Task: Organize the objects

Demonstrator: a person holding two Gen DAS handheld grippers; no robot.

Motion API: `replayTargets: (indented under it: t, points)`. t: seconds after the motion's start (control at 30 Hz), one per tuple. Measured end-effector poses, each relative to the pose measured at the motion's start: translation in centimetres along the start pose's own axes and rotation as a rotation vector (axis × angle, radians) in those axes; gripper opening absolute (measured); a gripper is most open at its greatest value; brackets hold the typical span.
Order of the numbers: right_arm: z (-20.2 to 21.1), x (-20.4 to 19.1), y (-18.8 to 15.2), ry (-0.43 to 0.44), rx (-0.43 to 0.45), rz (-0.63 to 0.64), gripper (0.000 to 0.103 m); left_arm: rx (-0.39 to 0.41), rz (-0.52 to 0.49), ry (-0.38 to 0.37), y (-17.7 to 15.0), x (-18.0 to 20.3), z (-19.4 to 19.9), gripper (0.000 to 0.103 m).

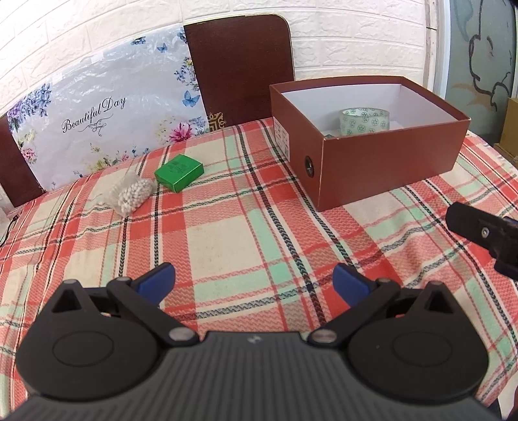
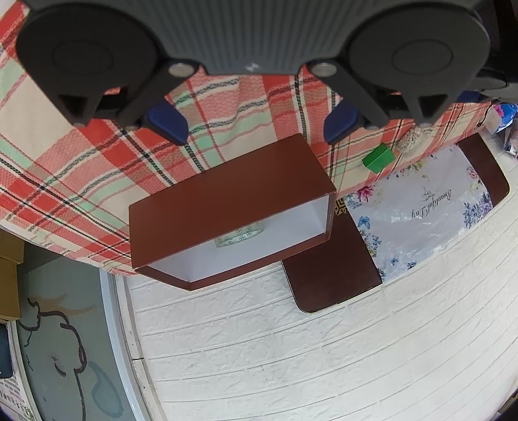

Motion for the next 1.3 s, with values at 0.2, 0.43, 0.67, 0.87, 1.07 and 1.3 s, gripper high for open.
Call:
replayTargets:
  t: [0.2, 0.43, 0.67, 0.87, 1.07, 1.3]
  points:
    - [0.3, -0.1, -0.1, -0.014, 0.006, 0.013, 0.095, -0.013, 0.012, -0.016, -0.1, 0.2, 0.1, 0.103]
    - [0.7, 0.1, 0.0, -0.03, 0.032, 0.014, 0.095, -0.021, 0.019, -0.023, -0.2, 0.2, 0.4, 0.103]
    - [0.9, -0.2, -0.2, -0.021, 0.03, 0.027, 0.096, -0.022, 0.019, -0.036, -0.4, 0.3, 0.7, 0.103]
    - [1.1, 0.0, -0.2, -0.024, 0.035, 0.017, 0.096, -0.02, 0.014, -0.034, -0.5, 0.5, 0.9, 0.103]
    - [1.0, 0.0, -0.3, -0.024, 0.029, 0.016, 0.096, -0.024, 0.008, -0.033, -0.6, 0.6, 1.0, 0.103]
    - [1.1, 0.1, -0.3, -0.024, 0.032, 0.01, 0.096, -0.029, 0.007, -0.038, -0.7, 0.8, 1.0, 0.103]
Point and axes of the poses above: each gripper's, at about its wrist camera, not at the fingertips, and z roughly against the way its jaws point, x to its right, y to its top, the point moved 3 cm from there along -z, roughly the way its jaws point
